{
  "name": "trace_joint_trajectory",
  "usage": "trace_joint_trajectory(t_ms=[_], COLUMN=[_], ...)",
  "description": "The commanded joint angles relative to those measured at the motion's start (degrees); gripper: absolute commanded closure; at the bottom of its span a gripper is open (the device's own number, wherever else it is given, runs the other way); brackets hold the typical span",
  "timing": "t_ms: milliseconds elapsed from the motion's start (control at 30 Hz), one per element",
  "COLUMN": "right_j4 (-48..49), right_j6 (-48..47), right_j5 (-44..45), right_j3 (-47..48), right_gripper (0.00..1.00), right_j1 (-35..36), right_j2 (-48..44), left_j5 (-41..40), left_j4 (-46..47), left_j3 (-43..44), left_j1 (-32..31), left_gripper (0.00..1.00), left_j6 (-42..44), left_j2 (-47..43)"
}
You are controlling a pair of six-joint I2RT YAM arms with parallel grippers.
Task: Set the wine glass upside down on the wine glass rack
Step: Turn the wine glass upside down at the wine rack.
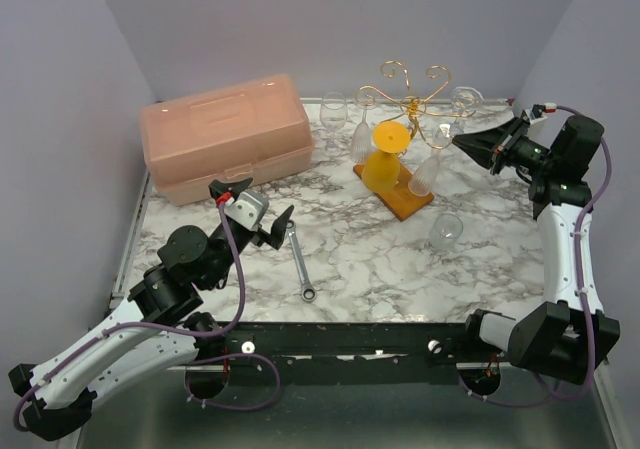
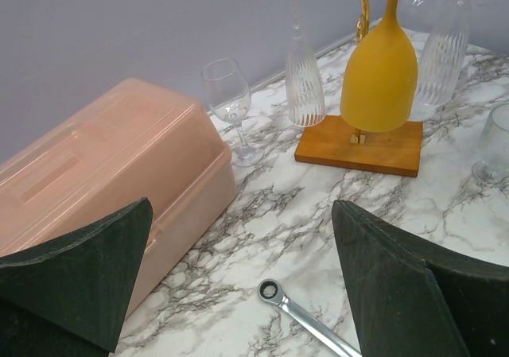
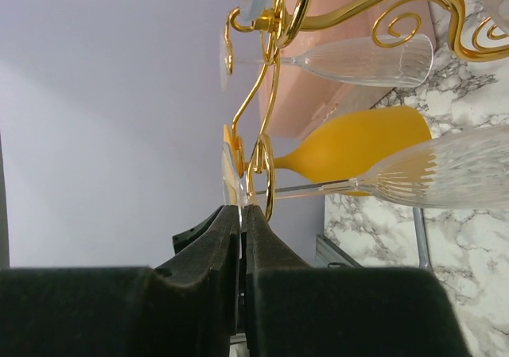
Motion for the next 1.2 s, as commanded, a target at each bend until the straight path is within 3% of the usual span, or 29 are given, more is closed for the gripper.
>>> trace_joint_trajectory(t_ms=[0,533,1167], right_j4=[1.5,1.5,3.4], right_j6=[0.6,-0.9,-6.9], right_j5=[0.2,0.1,-2.9], right_j3=[0.7,0.7,-3.6], right_gripper=[0.88,0.61,0.57], right_j1=[-0.5,-0.9,-5.2], right_j2=[1.0,1.5,-3.4], left_j5=[0.9,1.0,1.2], left_j4=[0.6,0.7,0.4], left_j3=[-0.4,-0.6,-0.6], left_j1=[0.3,0.3,0.3], left_gripper=[0.02,0.02,0.01], left_j6=[0.0,0.0,-0.1], left_j2=[-0.8,-0.8,-1.3])
